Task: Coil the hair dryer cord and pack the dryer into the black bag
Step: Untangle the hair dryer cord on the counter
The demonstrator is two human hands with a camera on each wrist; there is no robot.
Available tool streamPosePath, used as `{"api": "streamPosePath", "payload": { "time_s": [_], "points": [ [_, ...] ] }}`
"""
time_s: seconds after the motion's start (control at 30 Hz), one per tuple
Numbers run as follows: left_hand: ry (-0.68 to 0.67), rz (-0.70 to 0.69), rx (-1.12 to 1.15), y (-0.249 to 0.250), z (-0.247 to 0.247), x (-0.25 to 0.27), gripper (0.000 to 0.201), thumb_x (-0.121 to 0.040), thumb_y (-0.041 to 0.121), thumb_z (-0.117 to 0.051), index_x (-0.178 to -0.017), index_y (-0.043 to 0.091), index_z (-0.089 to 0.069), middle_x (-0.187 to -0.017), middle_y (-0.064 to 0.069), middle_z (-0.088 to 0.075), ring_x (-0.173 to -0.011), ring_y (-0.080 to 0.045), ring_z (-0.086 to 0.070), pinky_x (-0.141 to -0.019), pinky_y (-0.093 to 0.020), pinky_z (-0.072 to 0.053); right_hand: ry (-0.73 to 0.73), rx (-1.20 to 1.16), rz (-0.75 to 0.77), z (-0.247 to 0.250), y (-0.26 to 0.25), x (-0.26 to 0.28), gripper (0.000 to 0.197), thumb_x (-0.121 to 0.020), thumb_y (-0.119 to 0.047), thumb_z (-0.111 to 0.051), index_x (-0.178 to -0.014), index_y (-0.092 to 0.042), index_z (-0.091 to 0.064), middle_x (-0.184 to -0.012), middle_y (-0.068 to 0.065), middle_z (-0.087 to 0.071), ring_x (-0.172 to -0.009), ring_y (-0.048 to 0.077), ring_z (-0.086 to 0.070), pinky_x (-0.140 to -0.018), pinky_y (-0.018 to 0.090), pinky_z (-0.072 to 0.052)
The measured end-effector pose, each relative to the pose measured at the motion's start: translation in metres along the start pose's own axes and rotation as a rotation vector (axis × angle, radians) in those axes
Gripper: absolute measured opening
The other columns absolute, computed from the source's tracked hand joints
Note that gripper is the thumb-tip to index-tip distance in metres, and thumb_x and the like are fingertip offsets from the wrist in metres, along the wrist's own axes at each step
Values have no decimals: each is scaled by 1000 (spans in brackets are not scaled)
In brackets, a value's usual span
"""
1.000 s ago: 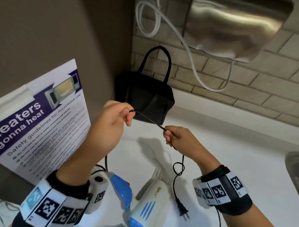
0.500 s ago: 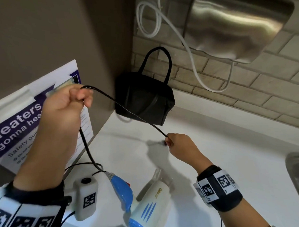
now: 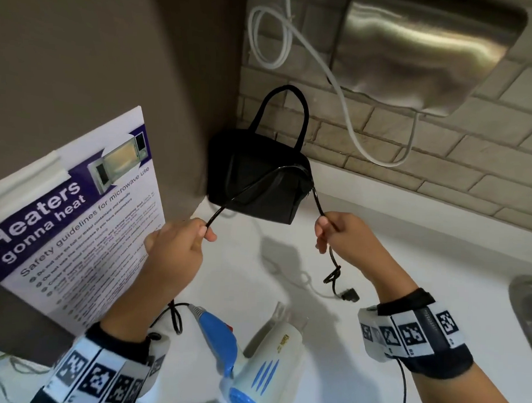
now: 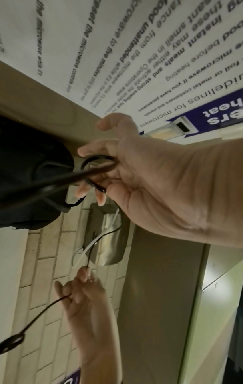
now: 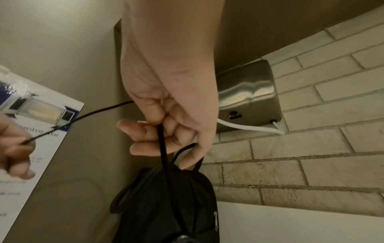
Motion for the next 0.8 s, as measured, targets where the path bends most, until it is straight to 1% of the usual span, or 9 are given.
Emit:
{"api": "streamPosePath", "payload": {
  "time_s": [0.13, 0.27, 0.37, 0.43, 0.5, 0.57, 0.6, 0.7, 0.8],
  "points": [
    [-24, 1, -74, 2, -9, -5, 27, -100, 17, -38, -106, 22, -64, -108, -1, -63, -110, -25, -53, -98, -44, -34, -8, -141, -9, 6, -8, 6, 34, -99, -21, -39, -71, -19, -59, -57, -1, -66, -69, 14, -60, -81, 31, -42],
    [-6, -48, -109, 23, -7, -3, 47, -98, 36, -40, -144, 27, -33, -150, 4, -37, -144, -22, -16, -111, -48, -12, -63, -147, 41, 2, -24, 13, 34, -100, -25, -39, -78, -16, -64, -66, -1, -74, -85, 35, -58, -77, 33, -39],
    [4, -193, 6, 52, -1, 5, 65, -92, 51, -40, -149, 32, -16, -157, 9, -23, -146, -13, -3, -113, -44, -3, -85, -82, 81, -4, -36, 19, 35, -100, -27, -40, -79, -17, -66, -69, -6, -75, -67, 28, -49, -66, 29, -37],
    [-49, -291, 150, 74, 0, 11, 76, -83, 65, -39, -148, 34, -14, -152, 11, -31, -141, -2, -11, -111, -33, -5, -89, -13, 130, -9, -44, 23, 35, -100, -26, -40, -79, -18, -66, -70, -7, -75, -56, 10, -47, -61, 24, -38],
    [-101, -356, 214, 91, -6, 14, 77, -79, 68, -40, -146, 33, -23, -135, 19, -47, -125, 7, -29, -109, -26, -11, -72, 83, 212, -14, -53, 25, 35, -99, -26, -42, -74, -20, -66, -70, -9, -75, -61, 7, -53, -63, 22, -42],
    [-129, -370, 233, 99, -12, 15, 55, -85, 63, -39, -129, 31, -46, -106, 17, -66, -103, 8, -49, -104, -27, -28, -51, 156, 265, -19, -57, 27, 34, -98, -24, -43, -71, -21, -64, -69, -11, -74, -65, 3, -57, -64, 21, -44],
    [-136, -346, 279, 102, -11, 15, 38, -90, 54, -40, -112, 28, -55, -89, 12, -69, -86, 8, -55, -92, -22, -37, -49, 172, 270, -21, -54, 26, 33, -97, -22, -43, -71, -20, -64, -69, -11, -74, -61, 2, -56, -61, 20, -44],
    [-141, -225, 454, 97, -3, 8, 32, -99, 26, -36, -74, 16, -52, -60, 3, -56, -50, -5, -44, -56, -17, -34, -29, 224, 267, -22, -40, 19, 33, -94, -14, -45, -68, -21, -64, -72, -13, -74, -58, -4, -53, -58, 16, -38],
    [-167, -177, 578, 89, 6, 4, 34, -94, 14, -33, -63, 19, -44, -50, 4, -48, -53, -10, -35, -56, -27, -30, -27, 243, 236, -27, -20, 9, 45, -94, -12, -44, -56, -33, -56, -79, -15, -74, -58, -5, -52, -62, 18, -34]
  ]
}}
Point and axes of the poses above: each hand's wrist, its own x-axis away from the middle knuckle, its own z-axis out of the back of the hand, y = z × x, the point moved 7 cm from there along -x, towards the middle knuckle
